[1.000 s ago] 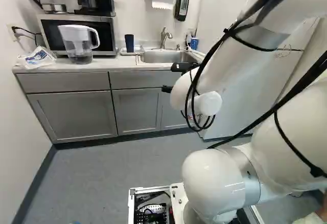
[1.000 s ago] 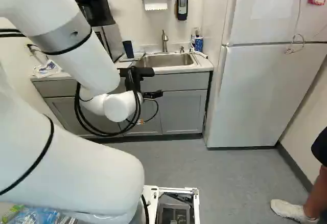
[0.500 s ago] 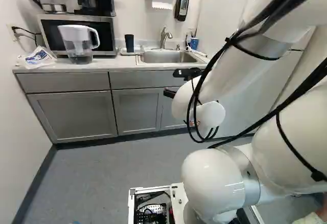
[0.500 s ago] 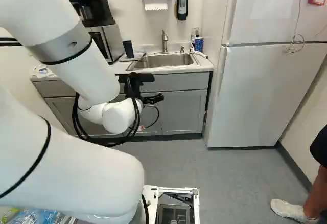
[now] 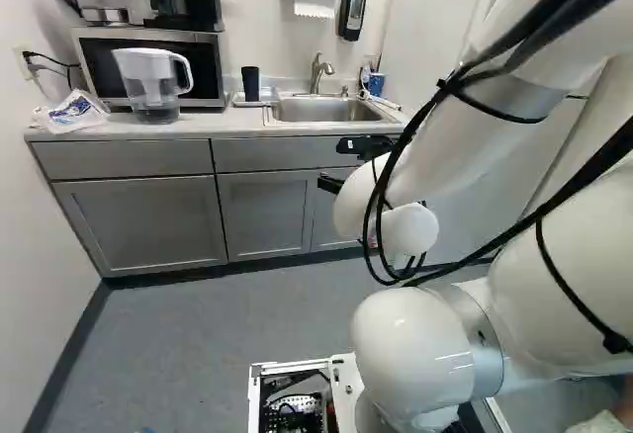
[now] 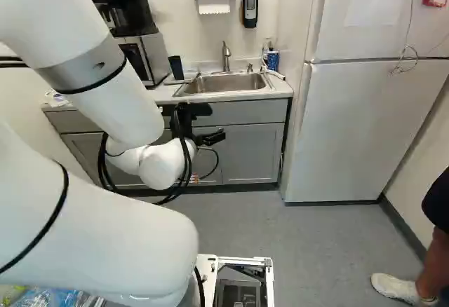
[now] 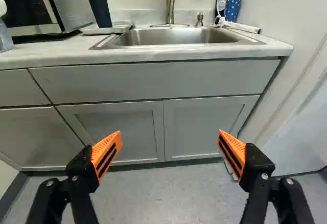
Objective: Rinse the cup and place it in the tray
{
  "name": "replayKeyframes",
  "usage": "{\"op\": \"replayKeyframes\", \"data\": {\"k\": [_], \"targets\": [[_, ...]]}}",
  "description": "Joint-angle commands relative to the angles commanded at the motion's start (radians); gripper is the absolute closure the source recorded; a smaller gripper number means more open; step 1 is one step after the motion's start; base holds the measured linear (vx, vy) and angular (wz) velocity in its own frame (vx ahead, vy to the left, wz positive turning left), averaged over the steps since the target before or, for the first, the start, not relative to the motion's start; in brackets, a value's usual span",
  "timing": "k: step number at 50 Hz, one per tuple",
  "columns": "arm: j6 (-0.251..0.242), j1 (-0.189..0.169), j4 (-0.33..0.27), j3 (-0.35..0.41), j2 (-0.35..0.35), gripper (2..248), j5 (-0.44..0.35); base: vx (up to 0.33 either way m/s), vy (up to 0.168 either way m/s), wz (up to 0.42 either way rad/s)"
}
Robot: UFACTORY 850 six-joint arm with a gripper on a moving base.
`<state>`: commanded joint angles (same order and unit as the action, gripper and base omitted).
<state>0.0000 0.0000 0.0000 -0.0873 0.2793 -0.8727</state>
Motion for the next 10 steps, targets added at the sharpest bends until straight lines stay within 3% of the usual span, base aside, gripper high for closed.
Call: {"op": "replayKeyframes", "data": {"k": [10], "targets": [[0.0,0.0,0.0,0.0,0.0,3,0.0,0.0,0.0,0.0]]}}
